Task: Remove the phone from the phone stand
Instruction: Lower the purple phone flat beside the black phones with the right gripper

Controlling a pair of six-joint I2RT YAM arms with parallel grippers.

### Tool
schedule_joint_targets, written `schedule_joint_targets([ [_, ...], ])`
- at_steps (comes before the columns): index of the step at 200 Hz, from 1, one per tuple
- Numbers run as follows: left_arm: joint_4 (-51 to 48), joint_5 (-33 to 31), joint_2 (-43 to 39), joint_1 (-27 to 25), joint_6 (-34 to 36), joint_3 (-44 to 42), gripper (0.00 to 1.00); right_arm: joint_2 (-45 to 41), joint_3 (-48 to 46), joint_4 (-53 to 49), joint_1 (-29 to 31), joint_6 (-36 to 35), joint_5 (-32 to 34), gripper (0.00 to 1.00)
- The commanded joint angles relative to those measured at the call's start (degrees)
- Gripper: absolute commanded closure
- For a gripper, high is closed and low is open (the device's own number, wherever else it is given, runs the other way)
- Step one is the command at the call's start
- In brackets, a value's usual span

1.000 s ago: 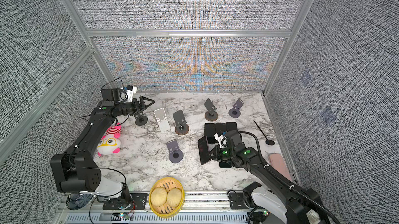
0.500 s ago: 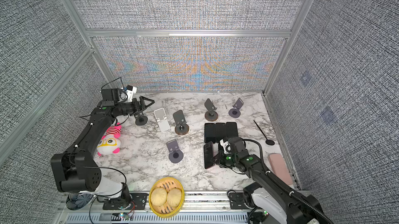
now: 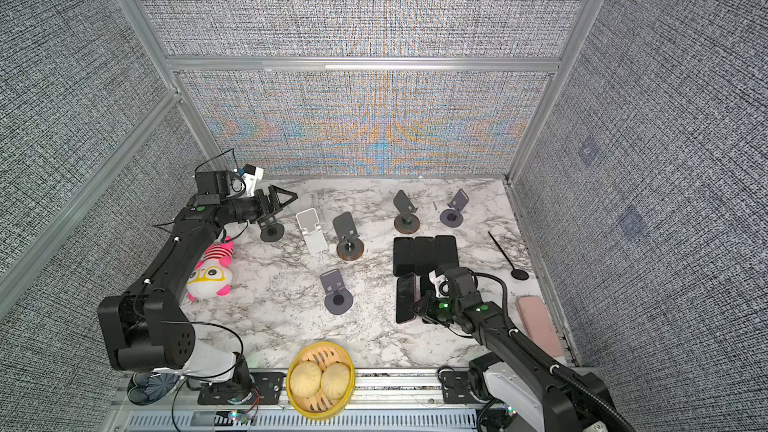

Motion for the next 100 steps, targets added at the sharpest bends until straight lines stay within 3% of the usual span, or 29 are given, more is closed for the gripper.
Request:
schedule_joint_targets([
  [1,1.23,1.0,-0.1,0.02,-0.13,-0.11,0.02,0.76,0.07,-0.36,-0.6,0.48,-0.27,1.0],
  [100,1.32,1.39,-0.68,0.04,-0.22,-0.11,0.02,10.08,2.92,-4.48,-1.19,-4.82,-3.36,1.0],
])
